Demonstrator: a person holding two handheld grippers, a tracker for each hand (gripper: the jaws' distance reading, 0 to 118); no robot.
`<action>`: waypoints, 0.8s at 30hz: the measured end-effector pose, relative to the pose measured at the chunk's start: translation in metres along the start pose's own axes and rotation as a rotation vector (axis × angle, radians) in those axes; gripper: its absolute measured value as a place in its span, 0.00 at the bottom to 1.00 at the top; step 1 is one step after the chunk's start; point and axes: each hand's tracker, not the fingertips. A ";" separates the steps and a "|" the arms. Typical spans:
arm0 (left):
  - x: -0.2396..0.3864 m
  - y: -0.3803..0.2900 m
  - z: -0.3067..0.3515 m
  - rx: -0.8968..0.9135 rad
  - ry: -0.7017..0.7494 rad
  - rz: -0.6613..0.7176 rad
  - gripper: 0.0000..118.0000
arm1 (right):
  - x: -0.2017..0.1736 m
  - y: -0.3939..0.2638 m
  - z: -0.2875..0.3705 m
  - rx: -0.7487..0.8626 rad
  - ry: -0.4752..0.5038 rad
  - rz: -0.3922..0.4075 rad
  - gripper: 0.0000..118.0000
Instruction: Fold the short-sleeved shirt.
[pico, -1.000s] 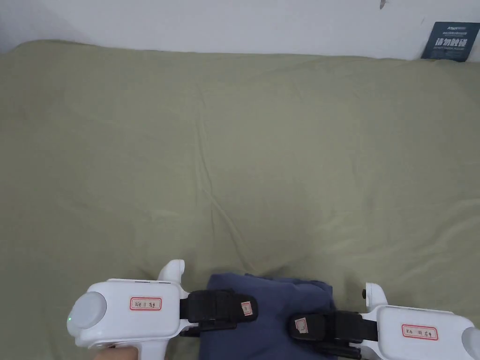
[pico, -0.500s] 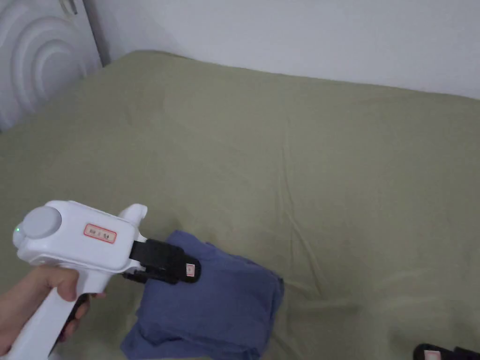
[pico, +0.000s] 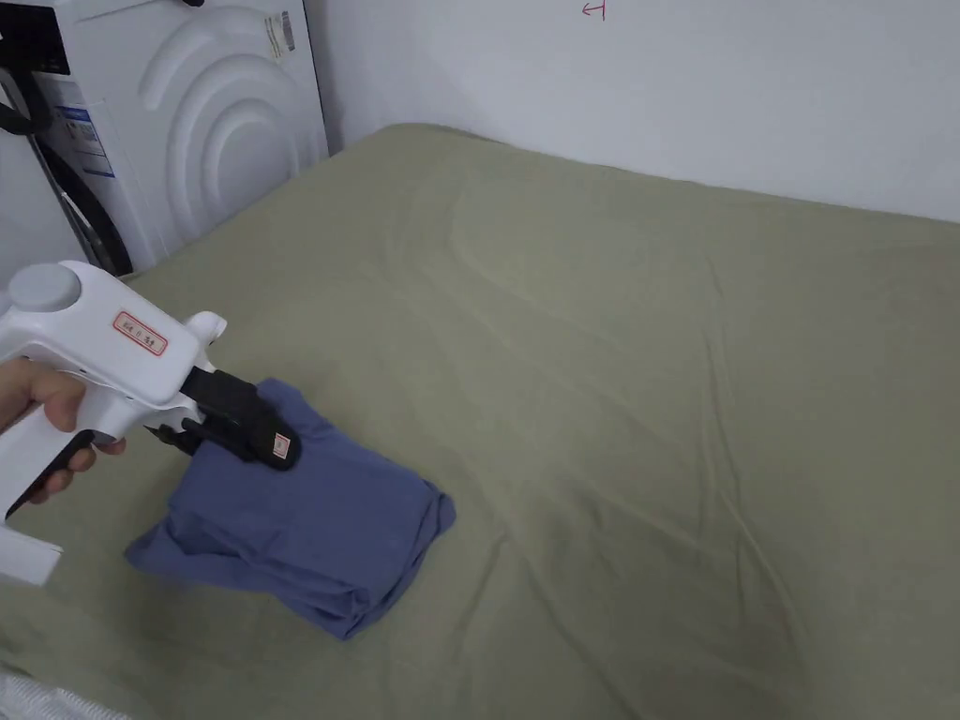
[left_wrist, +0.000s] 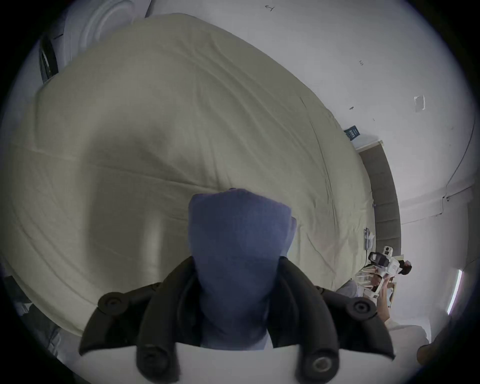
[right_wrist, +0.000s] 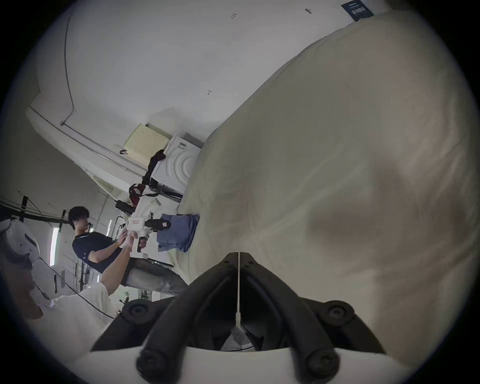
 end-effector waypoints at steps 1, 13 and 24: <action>0.003 -0.001 0.001 -0.009 0.009 -0.015 0.54 | -0.001 0.001 -0.002 -0.005 -0.001 0.002 0.03; 0.067 -0.031 0.022 0.103 0.082 -0.098 0.97 | -0.021 0.015 0.020 0.022 0.043 0.079 0.03; 0.313 -0.130 -0.037 0.555 0.039 -0.308 0.00 | -0.108 0.017 0.071 0.360 -0.302 0.458 0.03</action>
